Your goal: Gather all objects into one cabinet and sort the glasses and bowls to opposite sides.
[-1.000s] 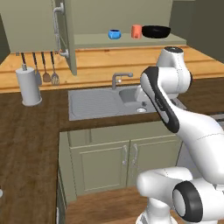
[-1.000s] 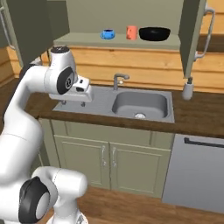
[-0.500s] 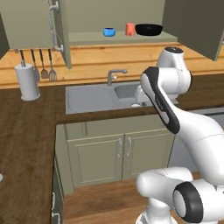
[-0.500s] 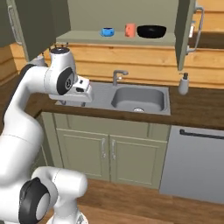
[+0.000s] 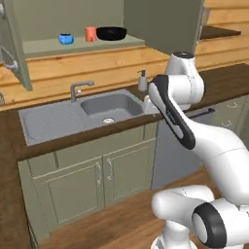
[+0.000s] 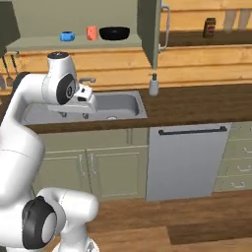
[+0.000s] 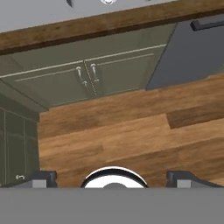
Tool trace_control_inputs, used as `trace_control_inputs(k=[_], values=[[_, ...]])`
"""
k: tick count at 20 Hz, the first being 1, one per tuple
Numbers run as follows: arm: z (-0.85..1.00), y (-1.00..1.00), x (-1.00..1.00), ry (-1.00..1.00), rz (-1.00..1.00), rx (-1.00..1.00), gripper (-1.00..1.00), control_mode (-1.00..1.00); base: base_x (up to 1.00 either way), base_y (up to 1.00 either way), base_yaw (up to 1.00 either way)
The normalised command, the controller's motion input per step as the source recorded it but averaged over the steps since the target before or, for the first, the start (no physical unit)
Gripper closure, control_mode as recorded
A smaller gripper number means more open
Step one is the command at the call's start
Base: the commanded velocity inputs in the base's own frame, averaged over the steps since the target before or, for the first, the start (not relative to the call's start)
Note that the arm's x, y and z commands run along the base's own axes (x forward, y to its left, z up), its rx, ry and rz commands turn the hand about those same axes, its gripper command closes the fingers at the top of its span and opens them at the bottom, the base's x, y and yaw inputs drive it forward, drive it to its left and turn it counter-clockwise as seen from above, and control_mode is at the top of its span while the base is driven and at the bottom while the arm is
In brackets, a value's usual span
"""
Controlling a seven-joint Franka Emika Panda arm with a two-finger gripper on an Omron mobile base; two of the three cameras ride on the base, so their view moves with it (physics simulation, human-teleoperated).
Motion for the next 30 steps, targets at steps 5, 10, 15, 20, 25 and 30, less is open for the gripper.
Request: trace_control_inputs(k=[5, 10, 15, 20, 25, 30], values=[[0.00, 0.00, 0.00, 0.00, 0.00, 0.00, -1.00, 1.00, 0.15, 0.00, -0.79], [0.00, 0.00, 0.00, 0.00, 0.00, 0.00, -1.00, 1.00, 0.14, 0.00, -0.79], [0.00, 0.00, 0.00, 0.00, 0.00, 0.00, -1.00, 1.00, 0.13, -0.01, -0.80], [0.00, 0.00, 0.00, 0.00, 0.00, 0.00, -1.00, 1.00, 0.10, -0.01, -0.82], [0.00, 0.00, 0.00, 0.00, 0.00, 0.00, -1.00, 1.00, 0.11, 0.00, -0.82], [0.00, 0.00, 0.00, 0.00, 0.00, 0.00, -1.00, 1.00, 0.10, 0.00, -0.83]])
